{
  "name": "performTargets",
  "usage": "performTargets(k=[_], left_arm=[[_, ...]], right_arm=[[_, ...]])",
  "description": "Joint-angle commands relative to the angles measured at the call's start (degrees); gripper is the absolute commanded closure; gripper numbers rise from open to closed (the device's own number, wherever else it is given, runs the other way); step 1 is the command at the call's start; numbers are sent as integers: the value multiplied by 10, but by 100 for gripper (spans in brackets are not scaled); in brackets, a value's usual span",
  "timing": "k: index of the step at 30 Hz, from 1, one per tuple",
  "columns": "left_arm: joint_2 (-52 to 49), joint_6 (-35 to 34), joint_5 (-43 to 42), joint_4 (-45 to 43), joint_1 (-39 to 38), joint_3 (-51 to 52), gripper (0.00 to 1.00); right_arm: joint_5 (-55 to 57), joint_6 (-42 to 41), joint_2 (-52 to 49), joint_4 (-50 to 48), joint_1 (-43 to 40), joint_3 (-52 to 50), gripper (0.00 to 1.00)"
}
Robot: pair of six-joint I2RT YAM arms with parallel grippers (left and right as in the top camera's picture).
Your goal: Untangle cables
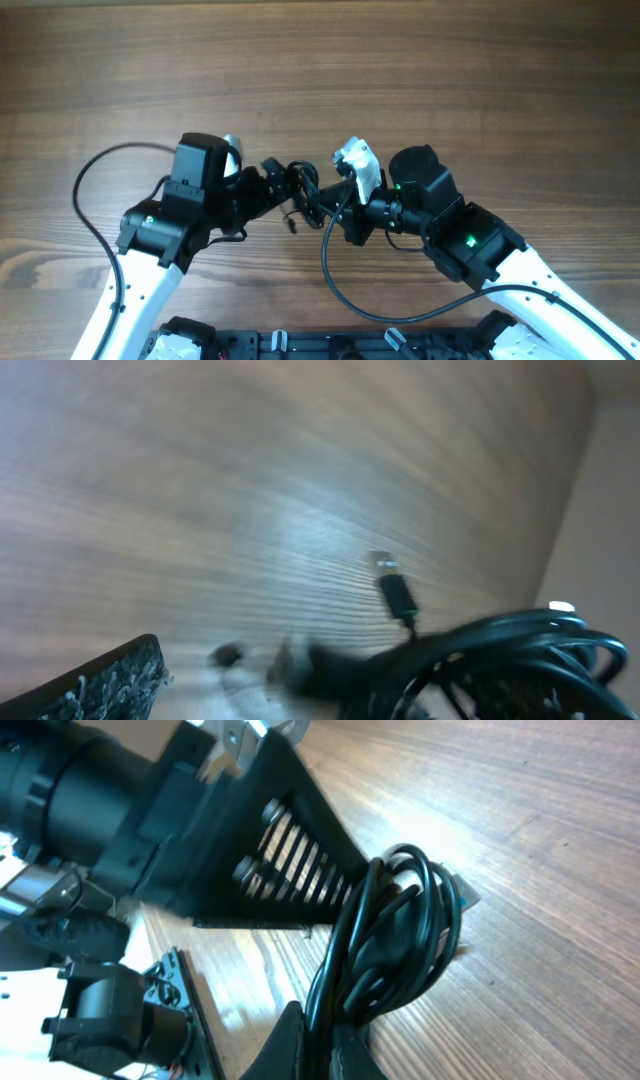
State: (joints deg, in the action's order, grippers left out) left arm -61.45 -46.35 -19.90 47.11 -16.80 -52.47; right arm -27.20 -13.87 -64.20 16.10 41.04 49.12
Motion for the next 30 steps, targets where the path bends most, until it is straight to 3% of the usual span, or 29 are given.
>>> performTargets(k=[1,7,12,16,20,21,24,25,27,30], left_arm=[[-8,-134,134,0,39,-8,0],[-8,-276,134,-3,55,-8,0],[-8,-285,78,-3,55,-8,0],[-8,-383,40,6,53,-8,0],[-8,-391,21,18,53,-8,0],[-8,-346,17,14,53,-8,0],[-8,-72,21,-31,53,-8,1],[-8,9,22,-32,53,-8,6],[-8,137,21,-28,53,-8,13],[-8,269,0,-25,53,-8,14]], right_arm=[[-57,-9,14,5,15,2,96],[-19,-44,14,-2,15,2,96],[14,-63,14,-17,15,2,95],[69,-94,14,-17,15,2,95],[111,-115,14,-33,15,2,96],[111,-110,14,-35,15,2,96],[102,-102,14,-21,15,2,96],[94,-101,14,-17,15,2,96],[70,-101,14,-7,10,2,96],[-27,-66,14,8,-16,2,96]])
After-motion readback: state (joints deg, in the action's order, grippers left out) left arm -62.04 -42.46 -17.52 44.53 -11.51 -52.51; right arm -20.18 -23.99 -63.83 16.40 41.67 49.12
